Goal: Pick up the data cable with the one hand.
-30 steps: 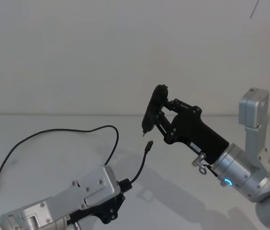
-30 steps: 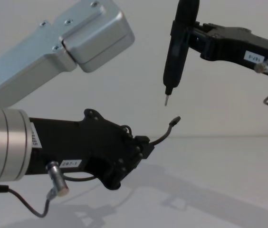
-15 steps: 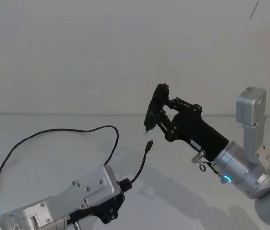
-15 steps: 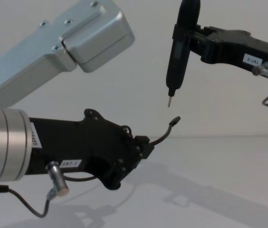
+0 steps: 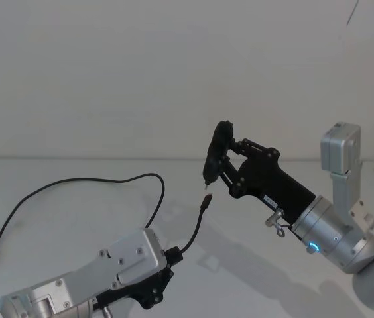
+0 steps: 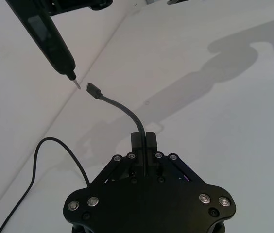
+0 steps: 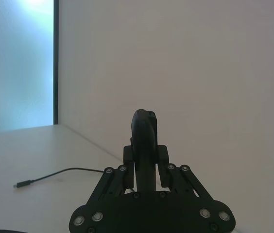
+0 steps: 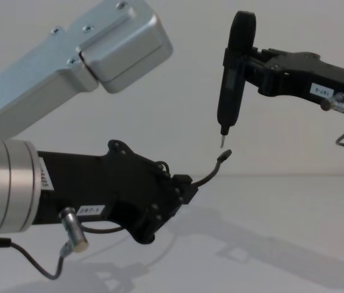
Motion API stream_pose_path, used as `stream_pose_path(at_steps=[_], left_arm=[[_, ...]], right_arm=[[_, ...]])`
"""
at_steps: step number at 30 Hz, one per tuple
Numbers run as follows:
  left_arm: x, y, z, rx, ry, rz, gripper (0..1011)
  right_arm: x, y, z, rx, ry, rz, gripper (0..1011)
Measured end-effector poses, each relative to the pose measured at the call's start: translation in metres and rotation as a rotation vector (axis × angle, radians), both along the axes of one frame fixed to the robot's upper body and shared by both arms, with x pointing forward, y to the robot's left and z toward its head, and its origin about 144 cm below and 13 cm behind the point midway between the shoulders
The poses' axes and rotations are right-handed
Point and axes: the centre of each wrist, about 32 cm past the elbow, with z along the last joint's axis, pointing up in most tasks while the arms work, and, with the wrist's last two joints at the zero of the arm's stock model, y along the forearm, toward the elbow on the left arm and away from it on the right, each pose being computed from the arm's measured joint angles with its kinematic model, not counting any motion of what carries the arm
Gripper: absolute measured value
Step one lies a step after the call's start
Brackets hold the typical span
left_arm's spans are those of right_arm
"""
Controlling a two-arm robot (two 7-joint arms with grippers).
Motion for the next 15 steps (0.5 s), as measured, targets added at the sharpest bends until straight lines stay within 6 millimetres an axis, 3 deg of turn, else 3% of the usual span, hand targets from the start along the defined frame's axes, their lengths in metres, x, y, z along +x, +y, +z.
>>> stream_pose_path(at_steps=[15], left_arm=[[0.0, 0.0, 0.0, 0.0, 0.0, 0.0, 40]], right_arm=[[0.0002, -0.0079, 0.001, -0.01, 0.022, -0.012, 283]])
